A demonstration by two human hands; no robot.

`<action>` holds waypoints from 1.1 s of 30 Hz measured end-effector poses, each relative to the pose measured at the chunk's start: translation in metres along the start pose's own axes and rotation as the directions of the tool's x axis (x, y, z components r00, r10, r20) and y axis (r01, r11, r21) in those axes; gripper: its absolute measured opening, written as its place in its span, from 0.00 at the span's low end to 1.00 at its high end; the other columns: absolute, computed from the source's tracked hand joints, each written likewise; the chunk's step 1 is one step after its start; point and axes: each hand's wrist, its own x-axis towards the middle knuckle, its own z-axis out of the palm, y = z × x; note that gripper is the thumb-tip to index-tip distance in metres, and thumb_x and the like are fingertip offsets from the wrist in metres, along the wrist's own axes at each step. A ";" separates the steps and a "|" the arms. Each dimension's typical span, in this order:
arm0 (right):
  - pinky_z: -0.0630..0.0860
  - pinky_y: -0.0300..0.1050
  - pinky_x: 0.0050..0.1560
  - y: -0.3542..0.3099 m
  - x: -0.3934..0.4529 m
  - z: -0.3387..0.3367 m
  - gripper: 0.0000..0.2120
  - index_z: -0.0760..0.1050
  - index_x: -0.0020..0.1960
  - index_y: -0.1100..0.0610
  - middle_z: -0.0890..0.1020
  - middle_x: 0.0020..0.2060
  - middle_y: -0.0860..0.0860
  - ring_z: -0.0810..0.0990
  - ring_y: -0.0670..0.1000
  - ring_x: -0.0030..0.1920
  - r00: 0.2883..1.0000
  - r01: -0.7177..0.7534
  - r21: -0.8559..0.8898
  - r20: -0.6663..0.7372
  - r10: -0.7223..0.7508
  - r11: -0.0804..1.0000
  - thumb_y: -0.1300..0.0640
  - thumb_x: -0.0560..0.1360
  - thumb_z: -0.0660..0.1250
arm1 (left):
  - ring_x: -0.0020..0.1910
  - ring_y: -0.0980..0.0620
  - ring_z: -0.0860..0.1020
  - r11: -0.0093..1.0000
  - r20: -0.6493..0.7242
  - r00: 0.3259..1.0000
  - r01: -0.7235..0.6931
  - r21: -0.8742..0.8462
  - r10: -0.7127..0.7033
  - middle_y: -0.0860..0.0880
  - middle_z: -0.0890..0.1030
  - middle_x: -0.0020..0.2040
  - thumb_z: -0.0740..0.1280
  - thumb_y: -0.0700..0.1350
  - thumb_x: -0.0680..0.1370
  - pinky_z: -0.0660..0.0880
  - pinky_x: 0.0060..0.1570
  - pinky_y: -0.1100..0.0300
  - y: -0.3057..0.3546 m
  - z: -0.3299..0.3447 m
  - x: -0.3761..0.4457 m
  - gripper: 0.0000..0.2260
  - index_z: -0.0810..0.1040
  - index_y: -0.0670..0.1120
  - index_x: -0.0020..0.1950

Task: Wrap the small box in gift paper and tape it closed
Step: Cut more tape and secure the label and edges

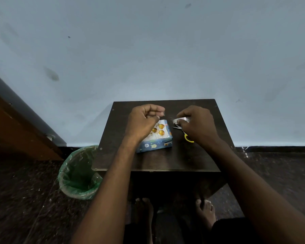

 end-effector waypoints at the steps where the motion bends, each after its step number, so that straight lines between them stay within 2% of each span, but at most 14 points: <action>1: 0.69 0.39 0.47 -0.001 -0.001 0.000 0.05 0.88 0.48 0.51 0.87 0.46 0.46 0.80 0.45 0.45 0.998 0.000 -0.019 0.055 0.001 1.000 0.59 0.73 0.76 | 0.50 0.61 0.86 1.000 0.016 1.000 -0.014 0.017 0.014 0.53 0.89 0.48 0.70 0.31 0.79 0.81 0.50 0.68 -0.001 -0.003 0.000 0.13 0.88 0.47 0.57; 4: 0.74 0.41 0.46 -0.002 -0.005 0.004 0.05 0.88 0.44 0.51 0.88 0.45 0.45 0.82 0.46 0.44 0.986 0.026 -0.103 0.167 -0.009 0.994 0.59 0.73 0.74 | 0.50 0.60 0.87 0.998 0.043 0.998 -0.044 0.054 0.042 0.52 0.89 0.48 0.71 0.31 0.79 0.82 0.52 0.66 -0.005 -0.011 -0.003 0.13 0.88 0.46 0.56; 6: 0.79 0.43 0.45 -0.004 -0.007 0.006 0.05 0.87 0.43 0.50 0.87 0.42 0.45 0.83 0.47 0.43 0.992 0.037 -0.116 0.123 -0.023 0.992 0.59 0.72 0.73 | 0.50 0.60 0.86 0.995 0.052 0.997 -0.063 0.072 0.059 0.52 0.89 0.48 0.71 0.32 0.79 0.82 0.52 0.66 -0.006 -0.017 -0.006 0.12 0.88 0.46 0.57; 9: 0.78 0.43 0.44 -0.013 -0.009 0.008 0.08 0.87 0.42 0.51 0.87 0.40 0.44 0.83 0.46 0.41 0.997 0.079 0.012 -0.007 -0.079 0.997 0.62 0.70 0.72 | 0.49 0.60 0.86 0.996 0.040 0.998 -0.048 0.071 0.045 0.52 0.89 0.48 0.72 0.34 0.80 0.80 0.50 0.68 -0.008 -0.029 -0.015 0.10 0.88 0.46 0.57; 12: 0.79 0.40 0.45 -0.032 -0.016 0.011 0.10 0.87 0.44 0.52 0.87 0.41 0.44 0.84 0.44 0.41 0.987 0.161 0.194 -0.026 -0.159 0.968 0.66 0.71 0.72 | 0.50 0.58 0.87 0.998 -0.001 1.000 -0.011 0.056 0.011 0.53 0.89 0.47 0.71 0.33 0.80 0.82 0.51 0.65 -0.014 -0.040 -0.025 0.11 0.88 0.47 0.55; 16: 0.80 0.41 0.44 -0.051 -0.028 0.026 0.09 0.87 0.47 0.54 0.87 0.42 0.45 0.84 0.45 0.40 0.958 0.238 0.300 0.083 -0.274 0.924 0.66 0.72 0.73 | 0.48 0.58 0.87 0.999 -0.051 0.998 0.042 0.002 -0.042 0.52 0.89 0.45 0.70 0.31 0.79 0.82 0.51 0.63 -0.020 -0.050 -0.042 0.14 0.88 0.48 0.52; 20: 0.80 0.48 0.46 -0.057 -0.027 0.034 0.08 0.88 0.47 0.51 0.83 0.43 0.47 0.80 0.46 0.41 0.914 0.270 0.264 0.233 -0.333 0.926 0.59 0.69 0.80 | 0.48 0.56 0.87 0.994 -0.083 0.991 0.106 -0.026 -0.108 0.52 0.89 0.44 0.70 0.32 0.78 0.82 0.54 0.62 -0.025 -0.059 -0.056 0.14 0.88 0.49 0.53; 23: 0.77 0.50 0.46 -0.060 -0.030 0.039 0.12 0.88 0.46 0.49 0.80 0.45 0.48 0.78 0.48 0.43 0.903 0.301 0.203 0.253 -0.347 0.932 0.61 0.65 0.81 | 0.45 0.59 0.86 0.993 -0.069 0.990 0.118 -0.025 -0.120 0.50 0.89 0.43 0.72 0.31 0.77 0.81 0.54 0.65 -0.029 -0.065 -0.065 0.13 0.87 0.47 0.54; 27: 0.68 0.43 0.46 -0.063 -0.038 0.048 0.13 0.87 0.45 0.50 0.81 0.46 0.48 0.77 0.51 0.47 0.926 0.294 0.159 0.196 -0.322 0.943 0.65 0.65 0.79 | 0.45 0.58 0.86 0.991 -0.027 0.991 0.133 -0.023 -0.133 0.48 0.89 0.45 0.73 0.29 0.76 0.82 0.55 0.64 -0.031 -0.069 -0.070 0.13 0.87 0.46 0.53; 30: 0.66 0.34 0.45 -0.065 -0.038 0.045 0.07 0.87 0.42 0.50 0.80 0.42 0.45 0.75 0.41 0.42 0.929 0.287 0.206 0.177 -0.324 0.936 0.60 0.66 0.80 | 0.48 0.56 0.87 0.990 -0.009 0.990 0.139 0.019 -0.139 0.49 0.89 0.46 0.73 0.30 0.75 0.83 0.57 0.60 -0.031 -0.069 -0.069 0.14 0.88 0.49 0.49; 31: 0.65 0.32 0.43 -0.066 -0.037 0.043 0.05 0.87 0.41 0.50 0.79 0.41 0.44 0.75 0.39 0.40 0.933 0.276 0.226 0.171 -0.317 0.934 0.58 0.68 0.80 | 0.49 0.56 0.87 0.989 -0.004 0.990 0.143 0.030 -0.143 0.50 0.89 0.45 0.73 0.31 0.75 0.82 0.56 0.61 -0.031 -0.068 -0.069 0.13 0.89 0.49 0.49; 33: 0.67 0.32 0.41 -0.067 -0.034 0.042 0.03 0.87 0.40 0.50 0.81 0.39 0.44 0.77 0.40 0.39 0.944 0.240 0.246 0.167 -0.285 0.939 0.58 0.71 0.77 | 0.49 0.57 0.87 0.988 0.000 0.989 0.150 0.037 -0.150 0.52 0.89 0.45 0.73 0.32 0.76 0.82 0.56 0.62 -0.031 -0.069 -0.070 0.13 0.90 0.49 0.49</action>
